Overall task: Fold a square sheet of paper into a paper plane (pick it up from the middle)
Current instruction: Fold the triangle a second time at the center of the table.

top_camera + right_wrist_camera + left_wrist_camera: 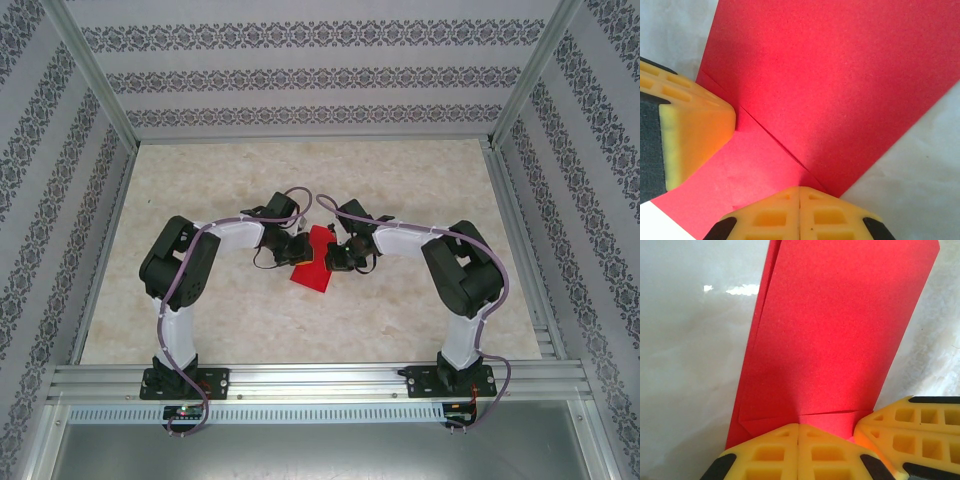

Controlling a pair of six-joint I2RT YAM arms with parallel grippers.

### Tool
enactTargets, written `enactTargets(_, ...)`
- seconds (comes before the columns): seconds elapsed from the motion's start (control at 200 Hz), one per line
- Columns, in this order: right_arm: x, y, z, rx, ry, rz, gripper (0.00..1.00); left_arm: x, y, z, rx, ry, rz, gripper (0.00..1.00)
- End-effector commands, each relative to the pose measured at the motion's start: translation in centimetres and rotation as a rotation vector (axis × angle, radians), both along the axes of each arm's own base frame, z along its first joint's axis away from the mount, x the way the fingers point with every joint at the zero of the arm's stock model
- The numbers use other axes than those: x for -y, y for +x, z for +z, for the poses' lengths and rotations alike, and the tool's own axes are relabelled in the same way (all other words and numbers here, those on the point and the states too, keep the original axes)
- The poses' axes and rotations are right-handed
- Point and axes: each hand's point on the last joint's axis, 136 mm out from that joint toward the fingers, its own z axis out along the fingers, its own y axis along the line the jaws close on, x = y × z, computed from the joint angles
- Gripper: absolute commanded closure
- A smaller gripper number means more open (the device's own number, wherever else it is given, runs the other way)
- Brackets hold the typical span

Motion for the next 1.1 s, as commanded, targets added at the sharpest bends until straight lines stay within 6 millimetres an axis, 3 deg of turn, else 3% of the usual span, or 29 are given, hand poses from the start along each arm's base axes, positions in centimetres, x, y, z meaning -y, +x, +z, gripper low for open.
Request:
enactTargets(0.0,1.9,-0.3,0.8,0.007,-0.053,-0.034,0.93,-2.1,-1.9,-4.0,-0.077,0.127,0.02,0.93)
enactTargets(0.12,-0.4,-0.2,4.2,0.061,0.076,-0.021,0.93,-2.5,-2.3,-4.7,-0.096,0.139,0.029,0.94)
enactTargets(0.26,-0.9,-1.4,5.2,0.078,0.096,-0.028,0.94,-2.7,-2.6,-4.9,-0.103,0.145,0.035,0.94)
enactTargets(0.455,-3.1,-3.7,4.0,0.032,0.076,0.019,0.95,-2.9,-2.8,-5.2,-0.106,0.156,0.036,0.94)
enactTargets(0.774,-4.4,-4.3,1.8,-0.007,0.015,0.056,0.95,-3.0,-3.0,-5.4,-0.113,0.16,0.038,0.94)
enactTargets(1.094,-3.4,-4.8,0.1,-0.037,-0.064,0.068,0.95,-3.3,-3.1,-5.7,-0.119,0.172,0.044,0.94)
